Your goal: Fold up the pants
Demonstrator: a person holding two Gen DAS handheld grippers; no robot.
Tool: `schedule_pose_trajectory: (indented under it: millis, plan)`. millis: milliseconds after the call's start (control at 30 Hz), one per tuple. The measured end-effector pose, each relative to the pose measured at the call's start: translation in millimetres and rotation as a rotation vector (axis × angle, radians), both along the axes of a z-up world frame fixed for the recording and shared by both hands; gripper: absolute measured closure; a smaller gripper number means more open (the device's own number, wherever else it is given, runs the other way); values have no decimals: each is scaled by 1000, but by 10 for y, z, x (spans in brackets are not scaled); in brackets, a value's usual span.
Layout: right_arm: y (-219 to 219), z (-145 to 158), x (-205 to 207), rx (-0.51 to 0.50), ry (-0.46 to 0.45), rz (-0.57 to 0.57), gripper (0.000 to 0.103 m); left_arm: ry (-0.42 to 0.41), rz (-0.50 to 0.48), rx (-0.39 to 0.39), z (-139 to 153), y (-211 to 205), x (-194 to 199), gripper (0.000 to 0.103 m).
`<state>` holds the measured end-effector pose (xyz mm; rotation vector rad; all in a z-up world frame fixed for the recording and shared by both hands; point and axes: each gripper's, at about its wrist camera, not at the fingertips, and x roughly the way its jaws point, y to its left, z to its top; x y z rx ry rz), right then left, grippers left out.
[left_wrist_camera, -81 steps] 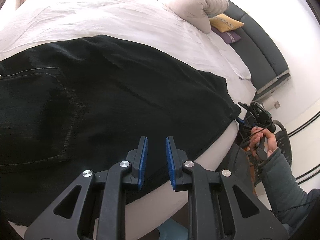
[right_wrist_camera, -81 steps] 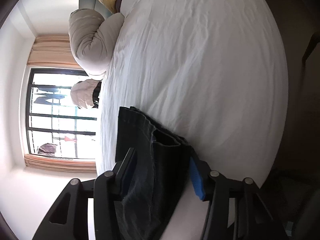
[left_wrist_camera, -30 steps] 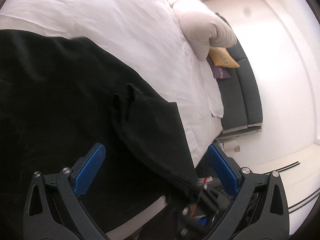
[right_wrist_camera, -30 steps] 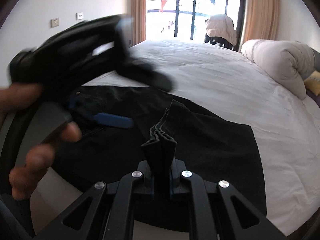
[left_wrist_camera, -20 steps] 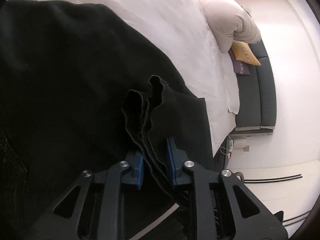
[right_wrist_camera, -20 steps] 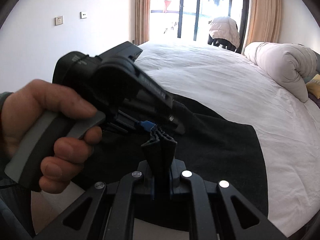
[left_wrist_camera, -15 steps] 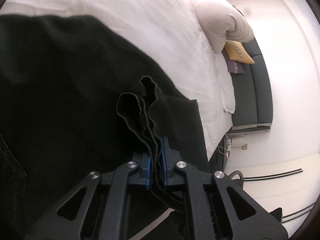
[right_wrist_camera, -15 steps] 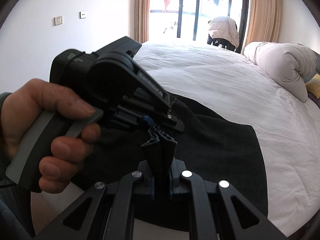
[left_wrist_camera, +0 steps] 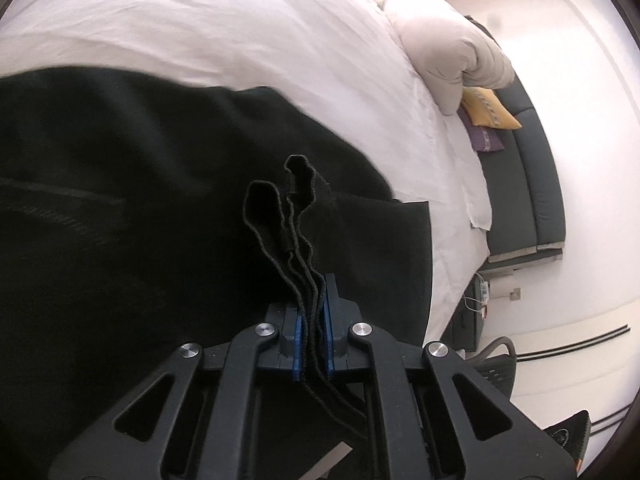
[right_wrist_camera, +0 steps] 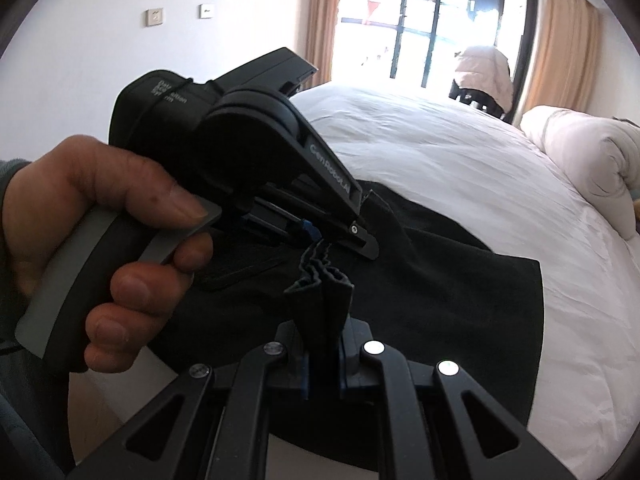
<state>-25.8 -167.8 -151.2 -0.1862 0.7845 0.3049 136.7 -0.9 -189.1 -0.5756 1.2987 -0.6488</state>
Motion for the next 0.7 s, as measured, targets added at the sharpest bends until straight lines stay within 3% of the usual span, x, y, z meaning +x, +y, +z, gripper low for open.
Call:
schedule_pose_trajectory:
  millis: [200, 533, 667, 700]
  plan:
    - [125, -107, 25, -11, 39, 16, 92, -9, 3, 46, -65, 114, -33, 97]
    - [175, -155, 144, -4, 65, 19, 91, -25, 0, 85, -30, -59, 30, 96]
    - [198, -248, 190, 5, 93, 36, 84, -21, -8, 91, -71, -100, 36, 96]
    - [206, -294, 198, 18, 112, 47, 78, -17, -15, 90, -96, -93, 41, 96]
